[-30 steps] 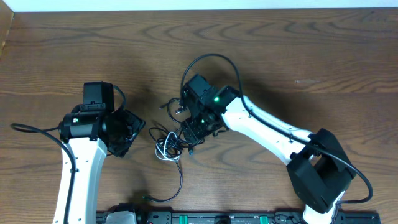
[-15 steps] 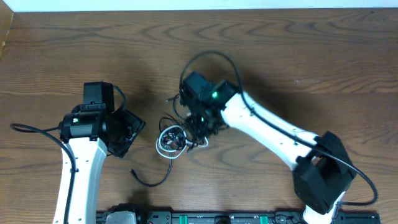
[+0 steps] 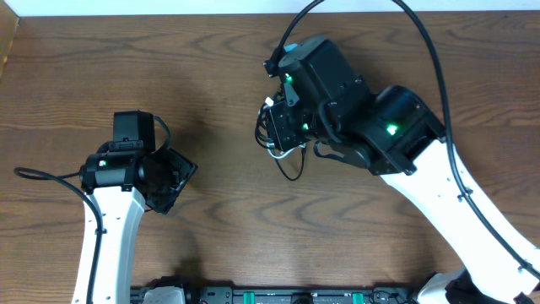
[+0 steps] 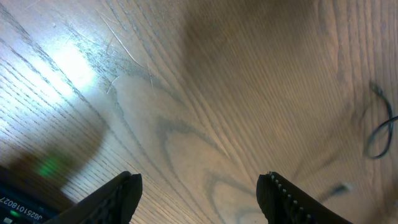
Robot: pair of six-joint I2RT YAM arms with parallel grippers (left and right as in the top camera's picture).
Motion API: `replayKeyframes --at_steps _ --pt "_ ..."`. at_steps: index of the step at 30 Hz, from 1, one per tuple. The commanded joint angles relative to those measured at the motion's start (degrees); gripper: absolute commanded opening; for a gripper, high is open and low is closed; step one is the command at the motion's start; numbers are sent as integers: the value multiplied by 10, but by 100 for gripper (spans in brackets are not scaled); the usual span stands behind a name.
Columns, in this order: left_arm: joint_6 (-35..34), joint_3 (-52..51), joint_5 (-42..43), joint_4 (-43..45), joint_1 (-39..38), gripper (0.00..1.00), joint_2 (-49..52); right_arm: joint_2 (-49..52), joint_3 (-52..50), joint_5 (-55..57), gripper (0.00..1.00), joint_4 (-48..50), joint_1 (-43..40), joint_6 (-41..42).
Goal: Untangle cables
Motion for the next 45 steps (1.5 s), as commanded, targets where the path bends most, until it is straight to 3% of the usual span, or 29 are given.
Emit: replayKeyframes --at_steps 1,5,10,14,20,24,27,32,34,37,42,45 --pt "-3 5 -8 -2 2 64 0 28 -26 26 1 -10 9 -26" --pt "-3 5 -8 -7 2 64 0 33 -22 55 1 -17 8 35" --pt "-3 5 -8 -7 2 64 0 11 58 11 1 0 5 35" --pt "-3 5 -8 -8 2 65 0 -26 118 74 2 0 -6 36" --pt "-3 5 -8 -8 2 65 0 -33 101 97 2 -53 -3 36" --pt "-3 5 -8 -8 2 64 0 -5 20 61 7 -67 3 36" --pt "-3 5 -7 -11 2 64 0 25 -35 20 1 -53 6 36" --pt "-3 5 -7 -13 2 65 0 60 -38 -40 1 -33 -2 35" --pt "-3 5 -7 -14 2 66 0 58 -16 -42 8 -38 -11 31" --pt "-3 5 -8 -15 2 65 0 57 33 -35 49 -68 -26 0" --pt "-3 5 -8 -15 2 65 0 57 67 4 69 -125 -58 -1" --pt "-3 5 -8 -14 2 64 0 61 42 4 75 -135 -64 -1"
